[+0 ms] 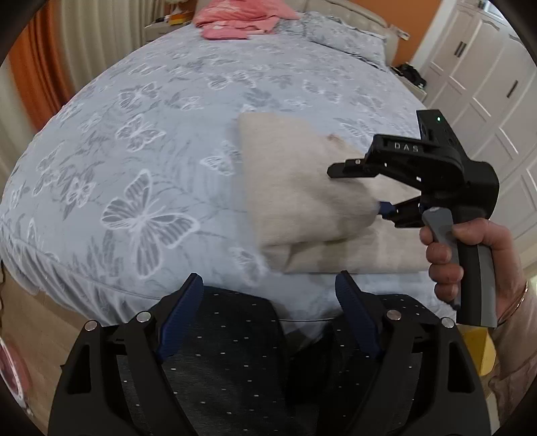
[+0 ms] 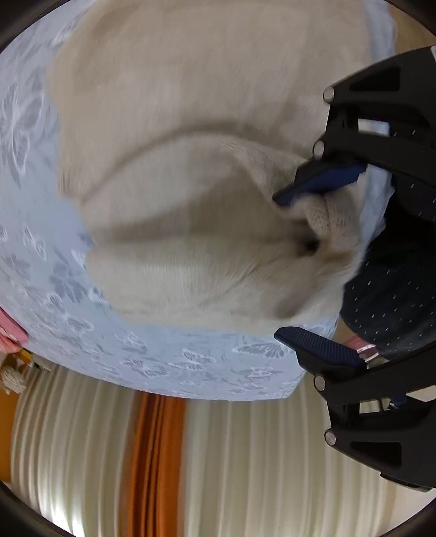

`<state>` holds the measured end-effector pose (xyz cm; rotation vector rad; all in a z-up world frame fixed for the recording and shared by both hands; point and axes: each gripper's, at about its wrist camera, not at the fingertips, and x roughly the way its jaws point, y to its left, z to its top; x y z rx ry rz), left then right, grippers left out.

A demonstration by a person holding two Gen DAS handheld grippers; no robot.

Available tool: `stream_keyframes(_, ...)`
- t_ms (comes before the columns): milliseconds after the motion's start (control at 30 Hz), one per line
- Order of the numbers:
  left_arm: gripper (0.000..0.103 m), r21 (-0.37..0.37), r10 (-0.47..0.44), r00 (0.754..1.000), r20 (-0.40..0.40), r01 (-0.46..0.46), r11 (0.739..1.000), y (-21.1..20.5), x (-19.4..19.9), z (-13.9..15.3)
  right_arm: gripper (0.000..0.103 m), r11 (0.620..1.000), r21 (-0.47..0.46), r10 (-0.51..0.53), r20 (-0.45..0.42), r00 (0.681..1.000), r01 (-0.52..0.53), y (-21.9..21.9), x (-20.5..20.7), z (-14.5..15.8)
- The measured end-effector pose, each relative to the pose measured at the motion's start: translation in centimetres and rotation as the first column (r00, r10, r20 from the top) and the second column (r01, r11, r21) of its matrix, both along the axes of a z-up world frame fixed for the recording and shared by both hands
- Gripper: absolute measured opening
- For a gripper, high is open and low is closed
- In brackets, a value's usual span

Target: Fold small clothes

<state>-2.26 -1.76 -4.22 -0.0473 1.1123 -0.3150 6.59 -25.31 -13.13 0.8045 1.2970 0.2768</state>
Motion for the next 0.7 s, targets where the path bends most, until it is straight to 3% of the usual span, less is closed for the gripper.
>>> stream_keyframes(67,0.079,0.004,0.017,1.0,-0.009,-0.017,1.0,0.4,0.3,-0.2,0.018,1.0,0.024,0.014,0.051,0.999,-0.015,0.7,0.5,1.4)
stream_keyframes(167,0.079,-0.003,0.023,1.0,-0.011,-0.023,1.0,0.5,0.6,-0.1,0.015,1.0,-0.003,-0.029,0.222,0.975,0.031,-0.5,-0.6,6.3)
stream_keyframes(300,0.079,-0.033,-0.003,1.0,0.0,0.003,0.999,-0.1,0.6,0.4,0.007,0.983,0.009,-0.176,0.362,0.915,0.186,-7.4,-6.2,11.4)
stream_keyframes(400,0.079,-0.05,-0.031,0.999,-0.013,0.03,0.998,-1.4,0.8,-0.3,0.0,0.958,-0.057,-0.251,0.318,0.914,0.282,-12.5,-10.1,9.5)
stream_keyframes(500,0.079,-0.066,-0.071,0.996,-0.061,0.067,0.996,-4.2,1.2,-1.8,0.002,0.937,-0.128,-0.306,0.15,0.94,0.326,-16.1,-12.1,3.4)
stream_keyframes(533,0.079,-0.071,-0.083,0.995,-0.059,0.079,0.994,-5.0,1.2,-2.0,0.007,0.936,-0.118,-0.318,0.124,0.94,0.332,-16.5,-12.5,2.4)
stream_keyframes(633,0.079,-0.053,-0.113,0.993,-0.042,0.111,0.992,-7.3,1.4,-1.9,0.017,0.927,0.026,-0.374,0.092,0.923,0.374,-16.4,-12.7,1.3)
stream_keyframes(700,0.079,-0.064,-0.12,0.992,-0.038,0.117,0.991,-7.9,1.6,-1.7,0.083,0.936,0.058,-0.352,0.103,0.93,0.348,-15.4,-11.4,1.5)
